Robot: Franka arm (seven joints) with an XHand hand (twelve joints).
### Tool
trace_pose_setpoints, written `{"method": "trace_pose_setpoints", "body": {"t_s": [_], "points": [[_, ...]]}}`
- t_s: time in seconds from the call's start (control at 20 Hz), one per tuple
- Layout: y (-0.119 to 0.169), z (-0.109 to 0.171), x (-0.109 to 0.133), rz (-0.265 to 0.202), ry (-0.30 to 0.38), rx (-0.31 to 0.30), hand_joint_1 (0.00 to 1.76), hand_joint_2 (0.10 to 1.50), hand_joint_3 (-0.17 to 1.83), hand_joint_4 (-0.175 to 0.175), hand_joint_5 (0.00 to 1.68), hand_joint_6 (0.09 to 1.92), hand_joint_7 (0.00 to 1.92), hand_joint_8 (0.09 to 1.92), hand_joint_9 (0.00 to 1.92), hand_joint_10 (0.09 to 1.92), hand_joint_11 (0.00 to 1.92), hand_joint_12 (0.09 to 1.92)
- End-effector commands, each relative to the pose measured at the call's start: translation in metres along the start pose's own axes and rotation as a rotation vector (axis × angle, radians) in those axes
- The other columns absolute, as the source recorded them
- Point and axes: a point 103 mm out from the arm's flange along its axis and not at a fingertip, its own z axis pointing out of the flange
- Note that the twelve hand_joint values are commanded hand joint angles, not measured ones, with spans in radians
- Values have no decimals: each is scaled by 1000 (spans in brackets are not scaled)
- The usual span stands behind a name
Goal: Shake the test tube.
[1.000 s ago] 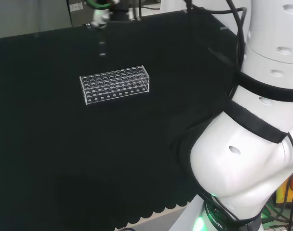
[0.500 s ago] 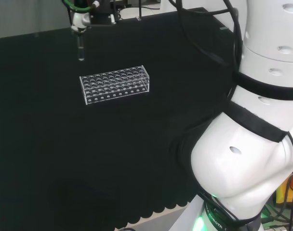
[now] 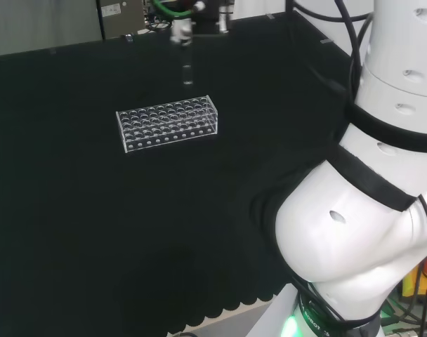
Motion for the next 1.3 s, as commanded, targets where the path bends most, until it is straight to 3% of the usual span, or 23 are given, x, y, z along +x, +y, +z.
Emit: {"method": "trace_pose_setpoints", "body": {"t_s": [0.05, 0.2, 0.4, 1.0, 1.3], "points": [[6, -5, -72, 147, -46, -2, 1244, 619, 633, -175, 1442, 327, 1811, 300, 1726, 813, 1381, 894], [9, -7, -75, 151, -45, -4, 1244, 619, 633, -175, 1442, 328, 1811, 300, 1726, 814, 1381, 894], [11, -5, -50, 95, -34, -5, 1244, 619, 633, -175, 1442, 328, 1811, 300, 1726, 814, 1381, 895], [-3, 5, 96, -198, 28, 20, 1244, 619, 633, -175, 1442, 328, 1811, 299, 1726, 815, 1380, 896], [-15, 3, 136, -281, 66, 31, 1244, 619, 634, -175, 1441, 328, 1811, 298, 1726, 815, 1380, 896]]}}
